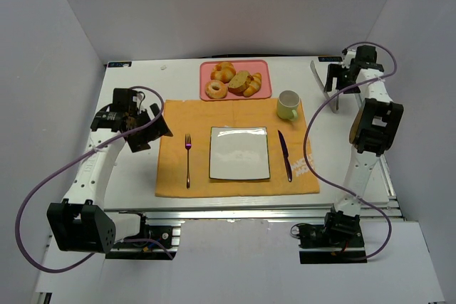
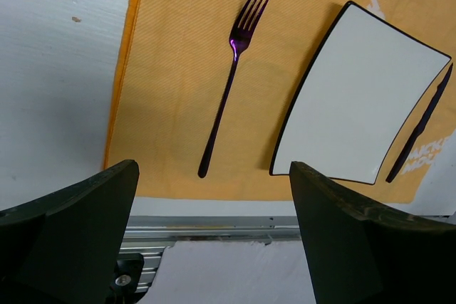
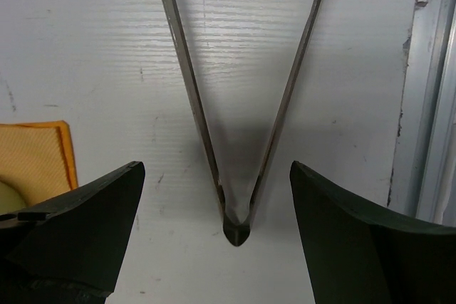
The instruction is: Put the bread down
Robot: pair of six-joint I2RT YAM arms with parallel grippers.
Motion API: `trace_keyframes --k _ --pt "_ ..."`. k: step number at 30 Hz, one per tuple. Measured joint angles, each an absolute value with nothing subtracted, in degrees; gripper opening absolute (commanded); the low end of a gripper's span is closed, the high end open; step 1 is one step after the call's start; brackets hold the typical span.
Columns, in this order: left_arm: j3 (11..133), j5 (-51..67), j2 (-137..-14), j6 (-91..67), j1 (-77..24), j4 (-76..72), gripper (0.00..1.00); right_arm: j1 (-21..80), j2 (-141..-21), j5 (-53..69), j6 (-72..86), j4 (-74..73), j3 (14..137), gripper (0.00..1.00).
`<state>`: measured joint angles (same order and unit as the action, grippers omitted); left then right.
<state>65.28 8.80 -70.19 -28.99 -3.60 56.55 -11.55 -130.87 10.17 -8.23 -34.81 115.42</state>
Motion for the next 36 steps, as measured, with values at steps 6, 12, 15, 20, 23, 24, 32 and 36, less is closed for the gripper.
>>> trace_keyframes --k 6,12,15,20,23,24,32,36 --pt "65.3 8.5 -70.2 -28.9 -3.6 56.6 0.98 -10.8 -136.1 8.0 -8.2 -32.9 116.5 0.89" --pt "64.3 7.9 -70.2 -28.7 -3.6 56.6 0.98 -10.2 -139.9 6.2 -8.4 -32.5 119.7 0.89" --pt "63.2 7.5 -70.2 -28.5 -3.6 56.8 0.98 -9.9 -141.1 5.6 -8.4 -31.0 121.4 0.89" --pt "62.2 6.7 -70.2 -28.4 -3.6 56.9 0.98 -9.1 -142.1 2.8 -8.4 -29.8 121.9 0.84" --pt "62.1 6.4 -70.2 -28.3 -3.6 56.8 0.98 -8.9 -142.8 2.3 -8.8 -29.7 123.0 0.66" --pt "61.9 6.4 -70.2 -28.3 -3.6 56.8 0.98 -8.8 -142.9 2.3 -9.0 -29.5 123.1 0.63" --pt "61.1 6.4 -70.2 -28.7 -3.6 56.3 0.98 -8.8 -142.8 3.7 -8.6 -27.7 122.7 0.43" --pt "61.2 6.3 -70.6 -29.5 -3.6 55.0 0.98 -9.0 -139.8 3.9 -6.2 -27.0 119.0 0.43"
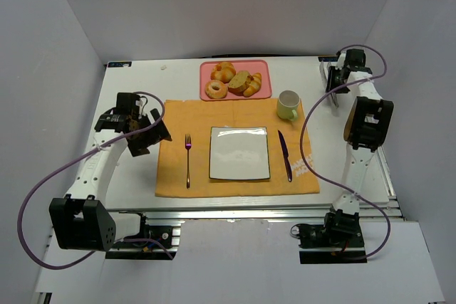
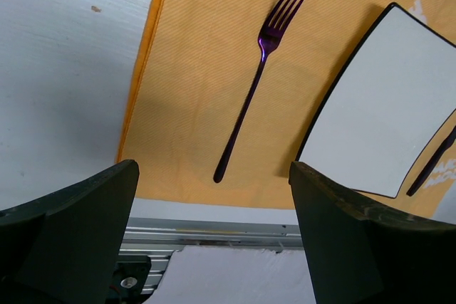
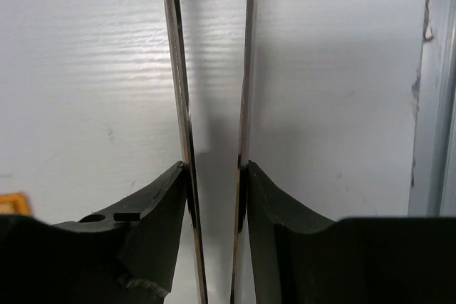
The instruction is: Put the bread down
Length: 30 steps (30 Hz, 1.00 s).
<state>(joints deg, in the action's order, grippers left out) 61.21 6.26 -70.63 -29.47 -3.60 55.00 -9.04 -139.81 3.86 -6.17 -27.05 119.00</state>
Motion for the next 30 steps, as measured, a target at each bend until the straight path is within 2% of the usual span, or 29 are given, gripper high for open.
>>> trace_keyframes --k 6,14,18,30 --pt "62.4 6.4 -71.0 -31.1 -3.6 53.0 0.98 -7.0 -126.4 3.9 -4.0 -29.4 114.3 0.44" --pt "65.0 9.0 -70.3 -32.2 -3.6 51.7 0.98 5.2 -105.3 5.7 1.4 -31.1 115.5 0.44" --pt "65.4 9.8 -70.0 -31.6 -3.6 51.0 0.98 10.5 -104.7 6.5 4.9 -32.4 116.2 0.45" --pt "65.4 11.2 -67.3 -31.1 -3.6 51.1 0.98 20.5 -117.8 4.6 14.4 -37.7 116.4 0.47"
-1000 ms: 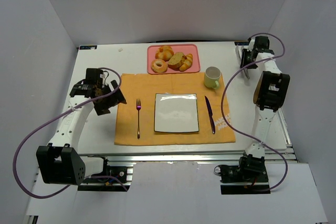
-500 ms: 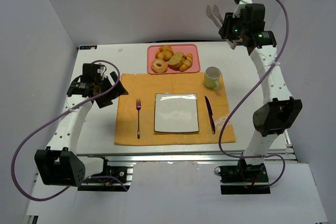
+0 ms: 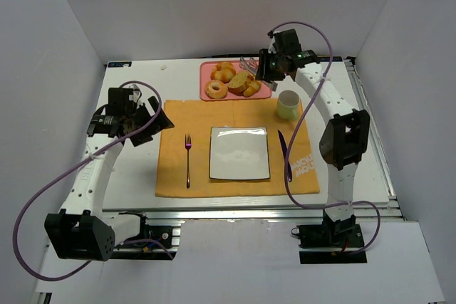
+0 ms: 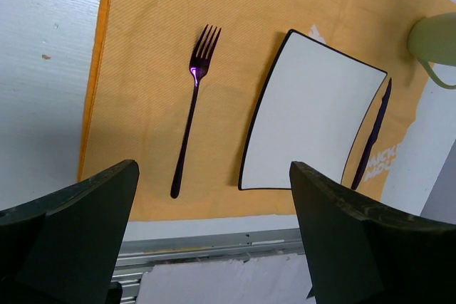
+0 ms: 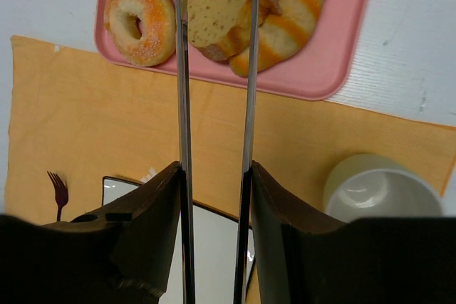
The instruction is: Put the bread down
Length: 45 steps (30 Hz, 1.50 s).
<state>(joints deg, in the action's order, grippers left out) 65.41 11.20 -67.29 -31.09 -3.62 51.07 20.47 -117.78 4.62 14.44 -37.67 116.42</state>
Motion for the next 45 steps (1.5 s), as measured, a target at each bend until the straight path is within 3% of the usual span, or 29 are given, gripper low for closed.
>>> trace_keyframes --k 26,36,42,45 --pt "64.8 10.9 -65.9 -29.8 -3.6 53.6 0.98 21.8 -125.7 -0.1 16.3 -37.3 117.5 0.5" --pt "64.2 10.5 -65.9 -29.6 -3.6 54.0 0.98 21.8 -125.8 3.7 17.4 -37.5 116.8 0.13" --pt "64.2 10.5 -65.9 -29.5 -3.6 54.0 0.98 21.7 -125.7 4.6 18.8 -37.6 116.9 0.01" --pt "64.2 10.5 -65.9 -29.5 -3.6 54.0 0.98 21.7 -125.6 4.6 19.5 -38.3 118.3 0.0"
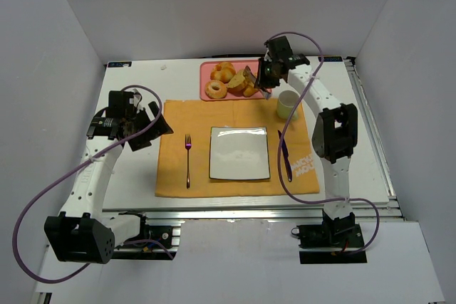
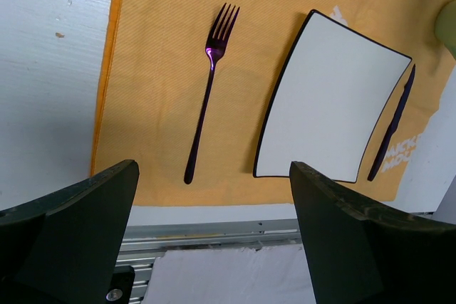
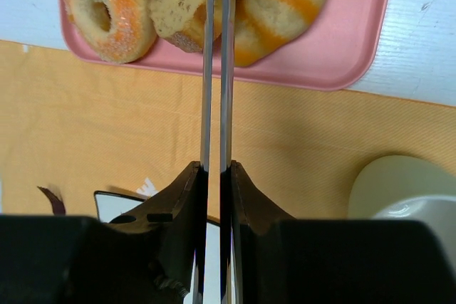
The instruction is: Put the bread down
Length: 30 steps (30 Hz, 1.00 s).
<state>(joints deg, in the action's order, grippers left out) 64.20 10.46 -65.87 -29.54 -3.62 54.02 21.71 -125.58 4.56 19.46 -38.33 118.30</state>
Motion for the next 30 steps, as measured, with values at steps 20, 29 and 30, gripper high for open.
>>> trace_keyframes --k 20,29,30 --pt "64.7 10.9 -62.7 -30.1 -3.6 53.3 0.98 23.5 -74.5 16.0 17.5 -42.3 76.5 0.0" --pt "63.7 12.7 -60.8 -31.1 -3.6 52.2 0.98 24.8 -64.1 21.8 17.8 -40.3 55.9 0.0" --pt "63.5 12.8 -60.6 -31.2 -3.6 52.2 0.98 25.0 -64.1 22.0 17.9 -39.7 54.8 0.0"
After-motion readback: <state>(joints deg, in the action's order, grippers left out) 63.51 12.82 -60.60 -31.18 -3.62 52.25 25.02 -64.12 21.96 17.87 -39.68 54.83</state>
